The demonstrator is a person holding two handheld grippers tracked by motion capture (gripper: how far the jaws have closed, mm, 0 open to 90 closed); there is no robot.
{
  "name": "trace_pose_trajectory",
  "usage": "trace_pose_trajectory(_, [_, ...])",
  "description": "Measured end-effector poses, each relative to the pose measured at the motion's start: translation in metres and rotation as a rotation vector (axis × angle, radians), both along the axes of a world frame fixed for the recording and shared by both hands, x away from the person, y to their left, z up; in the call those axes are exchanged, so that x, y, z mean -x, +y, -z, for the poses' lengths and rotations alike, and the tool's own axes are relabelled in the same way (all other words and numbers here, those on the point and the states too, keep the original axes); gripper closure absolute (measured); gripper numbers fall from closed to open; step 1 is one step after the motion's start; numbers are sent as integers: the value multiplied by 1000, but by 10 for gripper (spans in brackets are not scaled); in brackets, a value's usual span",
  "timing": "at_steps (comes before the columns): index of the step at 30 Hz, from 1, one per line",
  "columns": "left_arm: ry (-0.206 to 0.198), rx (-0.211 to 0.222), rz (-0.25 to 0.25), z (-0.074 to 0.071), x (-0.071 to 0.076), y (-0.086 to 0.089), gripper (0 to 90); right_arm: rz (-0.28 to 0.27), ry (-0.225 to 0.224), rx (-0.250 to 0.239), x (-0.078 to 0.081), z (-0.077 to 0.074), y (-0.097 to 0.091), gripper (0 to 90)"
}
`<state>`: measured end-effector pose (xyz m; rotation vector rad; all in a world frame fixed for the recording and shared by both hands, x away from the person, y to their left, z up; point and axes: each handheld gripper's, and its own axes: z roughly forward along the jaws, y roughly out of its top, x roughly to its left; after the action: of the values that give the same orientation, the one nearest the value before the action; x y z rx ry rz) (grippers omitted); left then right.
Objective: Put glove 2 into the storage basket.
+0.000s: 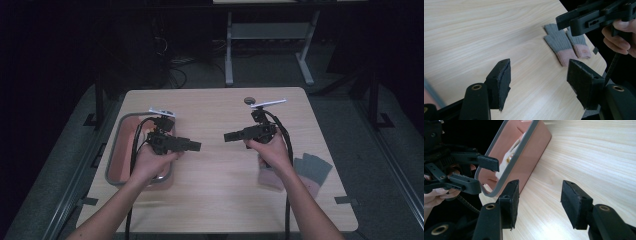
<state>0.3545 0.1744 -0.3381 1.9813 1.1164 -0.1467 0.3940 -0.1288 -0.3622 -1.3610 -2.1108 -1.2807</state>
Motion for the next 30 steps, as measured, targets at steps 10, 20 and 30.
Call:
trace_pose_trajectory(10, [-14, 17, 55, 2, 2, -27, 341, 32, -4, -4, 8, 5, -24, 459])
trace_pose_trajectory(20, [-8, 19, 107, 8, 6, -51, 339, 53, 3, 12, 19, 11, -48, 450])
trace_pose_trajectory(30, [-9, 40, 148, 15, 9, -75, 331, 104, 4, 22, 30, 18, -79, 448])
